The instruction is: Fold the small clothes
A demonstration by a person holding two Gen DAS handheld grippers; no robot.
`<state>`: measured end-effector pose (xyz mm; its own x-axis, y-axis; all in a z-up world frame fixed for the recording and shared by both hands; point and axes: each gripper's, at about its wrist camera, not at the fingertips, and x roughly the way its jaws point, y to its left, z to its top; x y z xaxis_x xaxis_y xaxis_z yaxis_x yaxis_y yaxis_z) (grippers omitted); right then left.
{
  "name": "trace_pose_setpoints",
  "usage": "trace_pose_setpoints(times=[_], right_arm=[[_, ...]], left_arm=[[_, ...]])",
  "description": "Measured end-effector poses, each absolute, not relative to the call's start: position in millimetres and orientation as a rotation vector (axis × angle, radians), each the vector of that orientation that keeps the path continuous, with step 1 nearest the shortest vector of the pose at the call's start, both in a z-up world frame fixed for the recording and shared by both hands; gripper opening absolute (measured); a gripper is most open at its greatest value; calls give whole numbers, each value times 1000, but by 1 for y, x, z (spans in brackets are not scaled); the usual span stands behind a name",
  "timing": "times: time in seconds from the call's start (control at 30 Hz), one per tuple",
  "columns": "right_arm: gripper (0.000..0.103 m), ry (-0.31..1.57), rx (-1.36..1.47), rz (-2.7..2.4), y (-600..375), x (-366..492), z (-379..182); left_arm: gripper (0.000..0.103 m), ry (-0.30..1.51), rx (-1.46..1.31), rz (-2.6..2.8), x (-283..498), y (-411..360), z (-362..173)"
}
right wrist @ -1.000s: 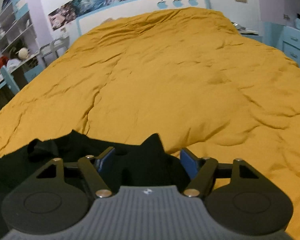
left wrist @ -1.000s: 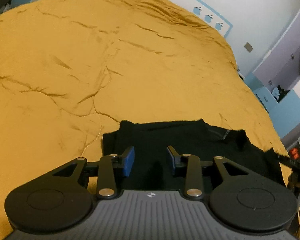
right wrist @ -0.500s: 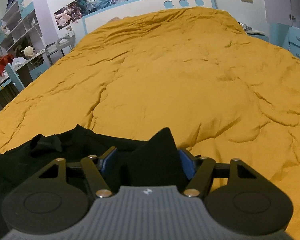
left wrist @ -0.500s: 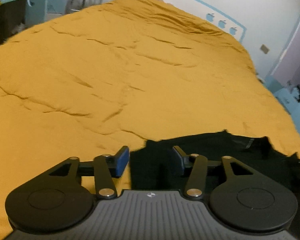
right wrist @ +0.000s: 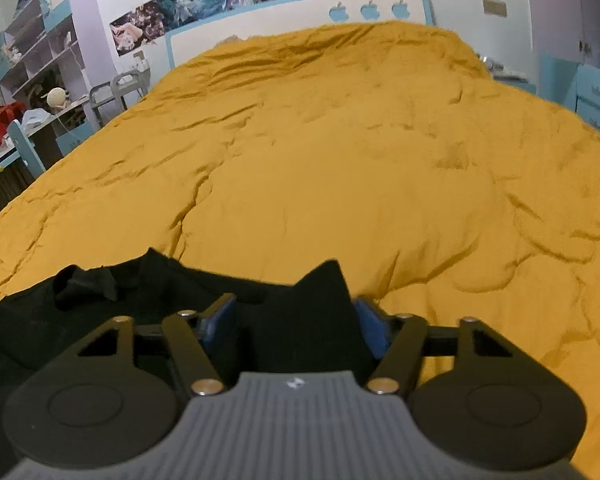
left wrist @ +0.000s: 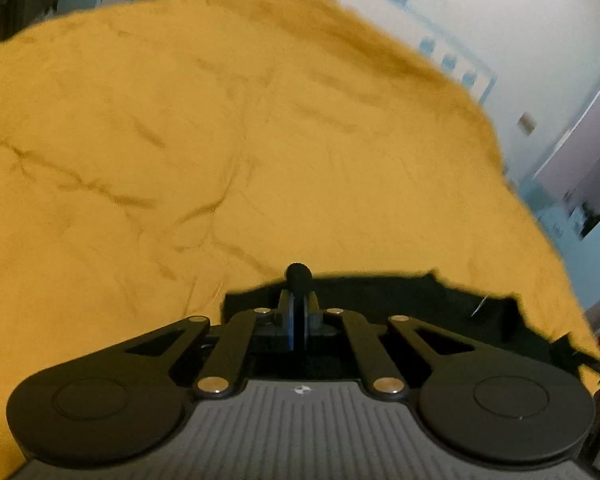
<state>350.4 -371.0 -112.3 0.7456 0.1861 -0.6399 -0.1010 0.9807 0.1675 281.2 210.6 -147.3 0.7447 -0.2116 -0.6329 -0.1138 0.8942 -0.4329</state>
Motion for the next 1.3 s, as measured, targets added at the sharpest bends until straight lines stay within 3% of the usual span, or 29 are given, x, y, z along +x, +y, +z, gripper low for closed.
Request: trace_pose_setpoints(times=[0.03,0.17,0.3,0.47,0.53,0.57,0.63,0.83,1.03,1.2,1.3], right_arm=[[6,724,123,153,-372,353,-113],[6,654,154,138,-380,347,-106],[6,677,151,98,-378,353,-115],[13,740,153,58,-379,364,-136],[19,741,169,50,-382,364,-135],[27,734,171,33,-383,362,-131],[32,695,164,7,-381,350,-116],[41,671,156,206,-341,262,-62],[42,776,327,451,-292,172,-69],[42,826,467,461,-261,136,-98],[42,795,411,415,-259,121,-100]], left_arm=[[4,685,-467,-50,275,211,-141],[4,572,-447,-49,263,213,-121],[4,640,-474,34,278,223,-143],[5,782,-459,60,295,221,-183],[12,778,-485,64,295,224,-177],[18,779,-490,71,295,227,-171],[21,771,-480,101,289,227,-154],[26,725,-478,-142,208,179,-100],[46,746,-453,-343,131,98,-107],[45,826,-540,-395,114,76,-145],[34,827,-539,-349,106,89,-159]])
